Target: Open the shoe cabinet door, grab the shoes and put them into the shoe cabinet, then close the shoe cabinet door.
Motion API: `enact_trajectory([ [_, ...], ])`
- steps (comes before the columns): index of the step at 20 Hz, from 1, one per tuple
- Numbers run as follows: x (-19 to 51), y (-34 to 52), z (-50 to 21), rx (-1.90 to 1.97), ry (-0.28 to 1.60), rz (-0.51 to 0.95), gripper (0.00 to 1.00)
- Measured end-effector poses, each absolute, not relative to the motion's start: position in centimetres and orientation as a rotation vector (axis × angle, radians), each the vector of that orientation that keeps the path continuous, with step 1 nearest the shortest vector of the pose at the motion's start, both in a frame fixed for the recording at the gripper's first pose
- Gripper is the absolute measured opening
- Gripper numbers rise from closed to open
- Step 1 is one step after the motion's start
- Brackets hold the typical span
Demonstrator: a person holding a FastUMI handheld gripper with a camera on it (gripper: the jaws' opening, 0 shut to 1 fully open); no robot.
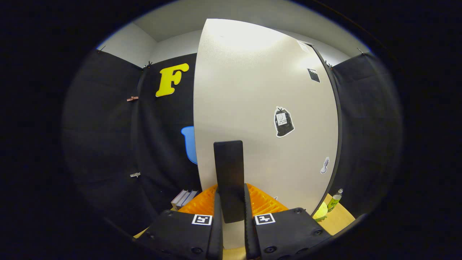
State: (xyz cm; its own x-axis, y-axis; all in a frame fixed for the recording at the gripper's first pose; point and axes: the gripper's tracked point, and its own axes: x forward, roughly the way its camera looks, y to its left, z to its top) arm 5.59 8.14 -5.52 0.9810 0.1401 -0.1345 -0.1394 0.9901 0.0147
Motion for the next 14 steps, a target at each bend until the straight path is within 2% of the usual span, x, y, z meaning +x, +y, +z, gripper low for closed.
enact_trajectory([
  [14, -3.1, -0.8, -4.5, -0.005, 0.17, 0.22, 0.27],
])
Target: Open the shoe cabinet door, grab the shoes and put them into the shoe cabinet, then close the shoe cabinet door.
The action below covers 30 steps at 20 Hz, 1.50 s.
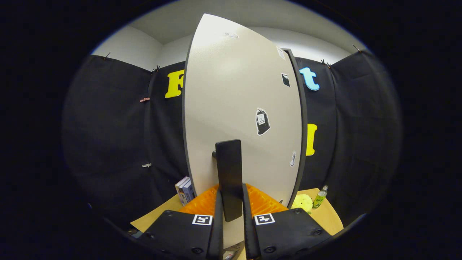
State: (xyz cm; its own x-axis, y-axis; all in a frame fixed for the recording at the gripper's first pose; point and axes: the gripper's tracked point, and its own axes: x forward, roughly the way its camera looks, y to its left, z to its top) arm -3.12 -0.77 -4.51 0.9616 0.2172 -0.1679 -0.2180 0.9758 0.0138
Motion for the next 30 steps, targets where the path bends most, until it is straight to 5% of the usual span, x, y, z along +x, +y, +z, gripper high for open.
enact_trajectory([
  [13, -5.5, -7.8, -3.7, 0.011, 0.167, 0.168, 0.27],
  [24, -11.2, -15.8, 0.1, -0.033, 0.05, -0.07, 0.25],
  [30, -12.7, -14.8, -0.6, -0.014, 0.065, -0.044, 0.25],
])
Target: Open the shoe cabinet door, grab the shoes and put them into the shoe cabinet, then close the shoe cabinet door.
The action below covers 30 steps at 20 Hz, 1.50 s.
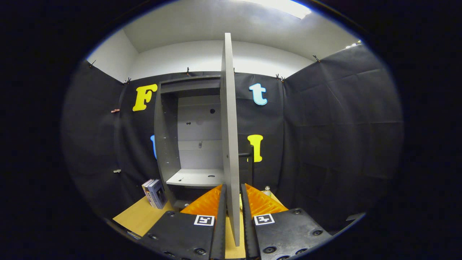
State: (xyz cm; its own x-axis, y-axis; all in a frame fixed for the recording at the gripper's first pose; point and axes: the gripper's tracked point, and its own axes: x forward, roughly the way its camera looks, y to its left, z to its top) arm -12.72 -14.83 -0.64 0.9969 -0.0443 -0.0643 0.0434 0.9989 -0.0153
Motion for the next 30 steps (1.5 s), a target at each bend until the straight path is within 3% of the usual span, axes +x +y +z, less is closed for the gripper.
enact_trajectory([
  [13, -11.1, -2.0, -13.1, -0.003, 0.361, 0.195, 0.25],
  [30, -8.3, 2.5, -43.4, 0.02, 0.831, 0.005, 0.25],
])
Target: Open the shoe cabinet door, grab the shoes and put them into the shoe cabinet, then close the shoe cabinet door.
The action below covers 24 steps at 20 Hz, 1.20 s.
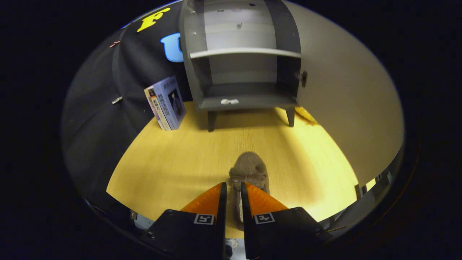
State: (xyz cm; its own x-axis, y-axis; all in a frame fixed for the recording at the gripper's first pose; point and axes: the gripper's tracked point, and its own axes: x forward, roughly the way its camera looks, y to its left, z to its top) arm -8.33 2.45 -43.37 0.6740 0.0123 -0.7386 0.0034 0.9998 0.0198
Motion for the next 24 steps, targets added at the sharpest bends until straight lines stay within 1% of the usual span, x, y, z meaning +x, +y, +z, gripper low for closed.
enact_trajectory([
  [5, -8.4, 2.1, -48.2, -0.01, 0.895, -0.02, 0.26],
  [11, -7.7, 2.3, -52.6, -0.009, 0.962, -0.006, 0.26],
  [23, -2.9, 1.3, -54.5, -0.02, 0.849, -0.036, 0.24],
  [24, -2.6, 1.3, -54.5, -0.026, 0.839, -0.036, 0.22],
])
